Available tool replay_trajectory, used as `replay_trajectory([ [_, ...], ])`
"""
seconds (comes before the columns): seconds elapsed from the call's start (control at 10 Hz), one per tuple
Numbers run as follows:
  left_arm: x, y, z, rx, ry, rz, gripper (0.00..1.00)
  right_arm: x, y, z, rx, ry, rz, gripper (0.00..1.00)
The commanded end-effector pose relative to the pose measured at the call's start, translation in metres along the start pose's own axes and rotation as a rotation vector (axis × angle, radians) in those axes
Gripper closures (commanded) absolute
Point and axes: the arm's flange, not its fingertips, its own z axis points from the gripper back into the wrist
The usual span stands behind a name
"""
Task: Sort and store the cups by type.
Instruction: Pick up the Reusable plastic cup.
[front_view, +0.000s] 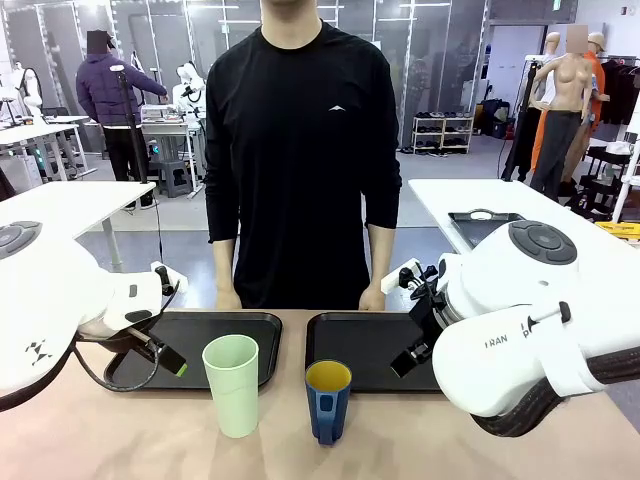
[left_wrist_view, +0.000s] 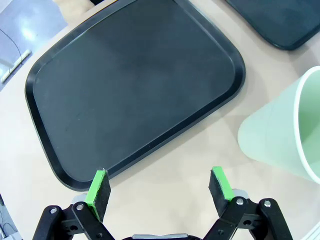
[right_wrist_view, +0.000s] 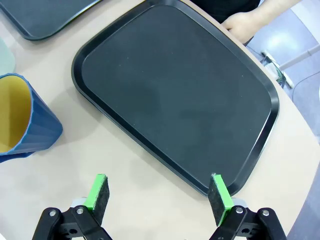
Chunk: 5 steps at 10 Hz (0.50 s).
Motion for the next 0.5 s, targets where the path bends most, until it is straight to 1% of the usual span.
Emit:
replay_trajectory([
  [0.0,-0.0001,0.0003,0.0000,0.000,0.000,0.001,0.00,0.0000,-0.0001,0.0000,0.000,0.000,-0.002,0.00],
  [0.4,-0.0001,0.0003,0.0000,0.000,0.000,0.001,0.00,0.0000,-0.0001,0.0000,0.000,0.000,-0.002,0.00],
])
